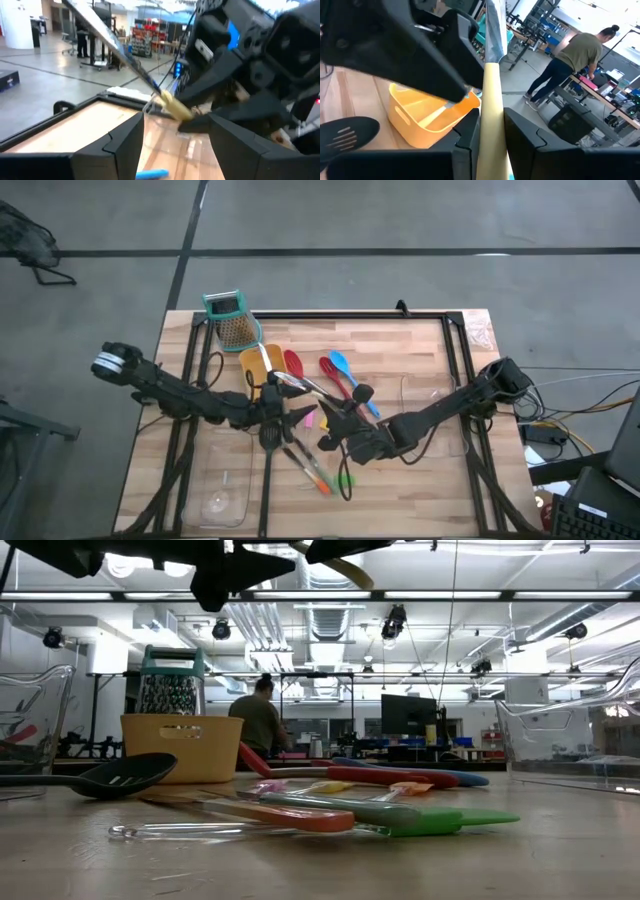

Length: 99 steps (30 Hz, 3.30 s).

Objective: Pick & Place Kitchen Items
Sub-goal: Put the light yellow knife into the yellow bin

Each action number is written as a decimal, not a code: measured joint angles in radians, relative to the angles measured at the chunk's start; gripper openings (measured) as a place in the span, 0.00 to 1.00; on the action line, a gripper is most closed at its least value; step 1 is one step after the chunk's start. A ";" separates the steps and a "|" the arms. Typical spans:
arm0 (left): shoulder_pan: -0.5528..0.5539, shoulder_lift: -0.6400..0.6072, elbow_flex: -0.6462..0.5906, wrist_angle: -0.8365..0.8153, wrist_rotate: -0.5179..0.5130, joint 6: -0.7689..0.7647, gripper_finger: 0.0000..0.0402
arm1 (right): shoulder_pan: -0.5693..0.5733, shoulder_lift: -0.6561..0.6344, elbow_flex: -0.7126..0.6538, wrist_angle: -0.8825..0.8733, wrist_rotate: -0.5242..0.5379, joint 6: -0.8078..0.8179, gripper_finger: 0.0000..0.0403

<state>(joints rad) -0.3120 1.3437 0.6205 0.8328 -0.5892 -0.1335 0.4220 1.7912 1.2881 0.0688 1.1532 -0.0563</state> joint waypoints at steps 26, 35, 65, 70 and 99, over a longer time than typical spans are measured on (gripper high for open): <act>0.028 0.003 -0.001 0.049 0.053 0.037 0.48 | 0.015 -0.001 0.000 0.061 -0.063 -0.017 0.17; 0.028 0.003 -0.002 0.051 0.111 0.071 0.17 | 0.016 -0.002 -0.005 0.061 -0.107 -0.034 0.17; 0.070 -0.417 -0.004 -1.010 -0.347 -0.368 0.10 | 0.032 -0.002 -0.040 -0.273 -0.115 0.294 0.37; 0.146 -0.466 -0.026 -1.177 -0.257 -0.525 0.10 | 0.032 -0.002 -0.054 -0.275 -0.115 0.319 0.33; 0.437 -0.475 -0.297 -0.930 0.281 -0.523 0.16 | 0.032 -0.002 -0.058 -0.273 -0.141 0.319 0.12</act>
<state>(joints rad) 0.1246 0.8688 0.3237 -0.0975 -0.3079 -0.6562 0.4538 1.7893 1.2297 -0.2043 1.0119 0.2626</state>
